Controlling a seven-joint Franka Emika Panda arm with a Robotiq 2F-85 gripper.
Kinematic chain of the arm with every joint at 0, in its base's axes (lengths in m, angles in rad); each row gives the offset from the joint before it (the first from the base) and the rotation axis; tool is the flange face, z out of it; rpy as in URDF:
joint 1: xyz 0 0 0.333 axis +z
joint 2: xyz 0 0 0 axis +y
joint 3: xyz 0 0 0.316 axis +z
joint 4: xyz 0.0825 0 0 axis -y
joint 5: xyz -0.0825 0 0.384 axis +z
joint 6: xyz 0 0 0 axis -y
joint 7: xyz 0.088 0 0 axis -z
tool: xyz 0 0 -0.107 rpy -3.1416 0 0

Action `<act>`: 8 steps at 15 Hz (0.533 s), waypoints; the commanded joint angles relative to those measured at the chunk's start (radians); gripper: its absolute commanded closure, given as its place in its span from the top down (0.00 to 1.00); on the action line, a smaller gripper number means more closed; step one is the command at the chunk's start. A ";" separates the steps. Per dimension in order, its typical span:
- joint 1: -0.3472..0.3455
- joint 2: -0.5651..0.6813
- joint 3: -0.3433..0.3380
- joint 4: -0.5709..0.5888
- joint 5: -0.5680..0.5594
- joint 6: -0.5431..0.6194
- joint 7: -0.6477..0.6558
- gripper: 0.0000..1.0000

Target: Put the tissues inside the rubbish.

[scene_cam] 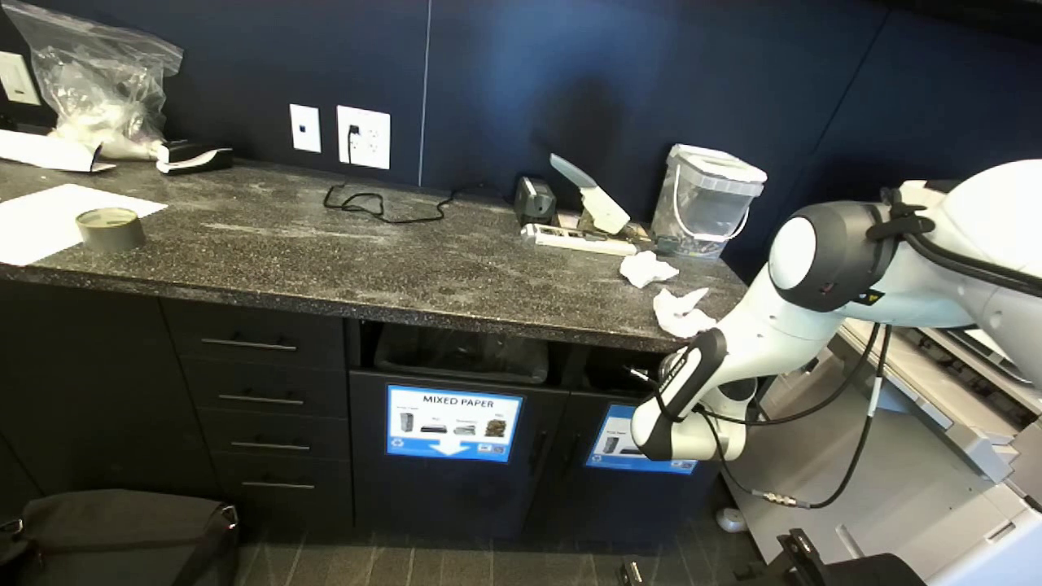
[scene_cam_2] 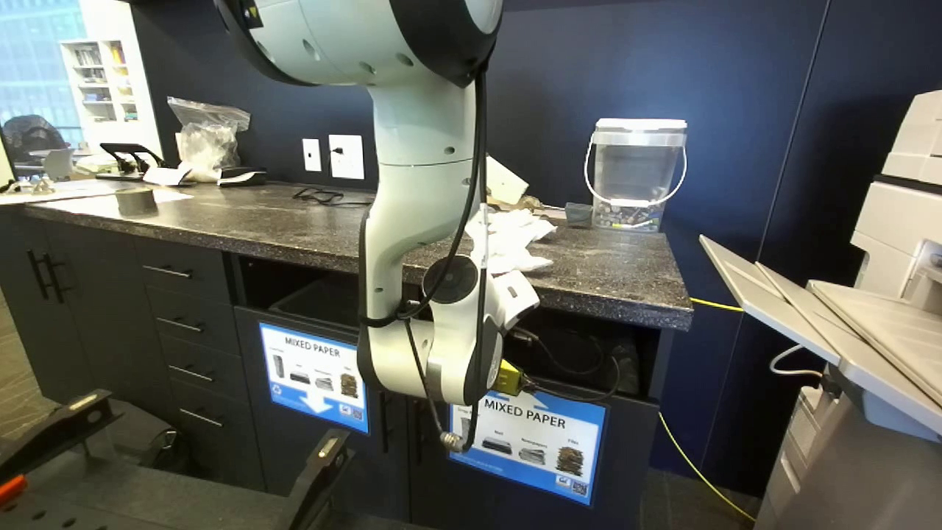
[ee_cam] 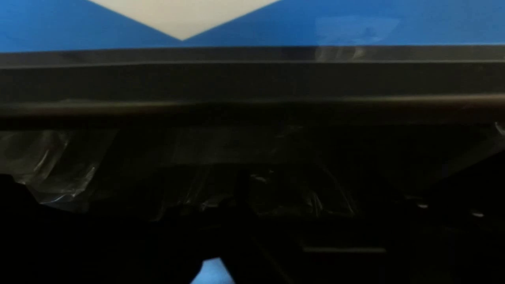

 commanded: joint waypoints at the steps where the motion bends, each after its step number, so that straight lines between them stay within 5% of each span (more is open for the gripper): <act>1: 0.005 -0.022 -0.004 -0.011 -0.014 -0.069 -0.021 1.00; 8: 0.099 -0.259 -0.081 -0.298 0.033 -0.283 -0.118 1.00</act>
